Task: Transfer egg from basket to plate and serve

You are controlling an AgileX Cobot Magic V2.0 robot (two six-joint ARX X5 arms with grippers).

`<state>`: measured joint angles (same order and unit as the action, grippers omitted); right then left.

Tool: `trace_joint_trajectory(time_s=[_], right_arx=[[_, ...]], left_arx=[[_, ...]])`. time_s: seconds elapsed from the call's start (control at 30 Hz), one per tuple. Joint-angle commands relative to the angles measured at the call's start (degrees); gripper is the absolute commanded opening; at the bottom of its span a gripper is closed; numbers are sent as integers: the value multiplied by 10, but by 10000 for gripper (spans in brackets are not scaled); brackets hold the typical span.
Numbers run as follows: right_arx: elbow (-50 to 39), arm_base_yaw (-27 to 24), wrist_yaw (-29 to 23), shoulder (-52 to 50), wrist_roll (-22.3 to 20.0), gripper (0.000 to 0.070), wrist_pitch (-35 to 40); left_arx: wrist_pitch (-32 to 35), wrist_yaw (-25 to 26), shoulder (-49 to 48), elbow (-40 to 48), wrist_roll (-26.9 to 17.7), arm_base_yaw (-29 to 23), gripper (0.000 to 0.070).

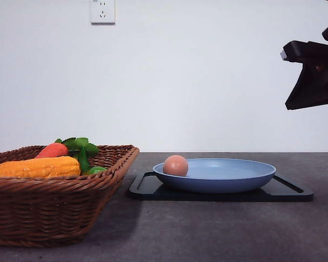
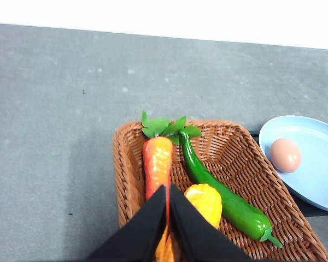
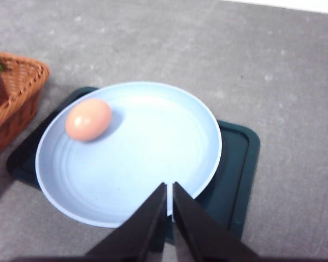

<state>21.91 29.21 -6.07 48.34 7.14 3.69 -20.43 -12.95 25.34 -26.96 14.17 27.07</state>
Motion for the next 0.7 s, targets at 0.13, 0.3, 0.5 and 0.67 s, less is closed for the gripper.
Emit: trace_joint_trajectory(time_s=[0.13, 0.3, 0.5, 0.67], right_arx=[[2, 3, -2, 2, -1, 0, 6], [2, 3, -2, 2, -1, 0, 6], [2, 3, -2, 2, -1, 0, 6], [2, 3, -2, 2, -1, 0, 6]], left_arx=[[8, 3, 1, -7, 3, 3, 0], [3, 2, -9, -7, -5, 2, 0], [4, -5, -101, -3, -60, -54, 0], [18, -4, -170, 30, -65, -133, 0]])
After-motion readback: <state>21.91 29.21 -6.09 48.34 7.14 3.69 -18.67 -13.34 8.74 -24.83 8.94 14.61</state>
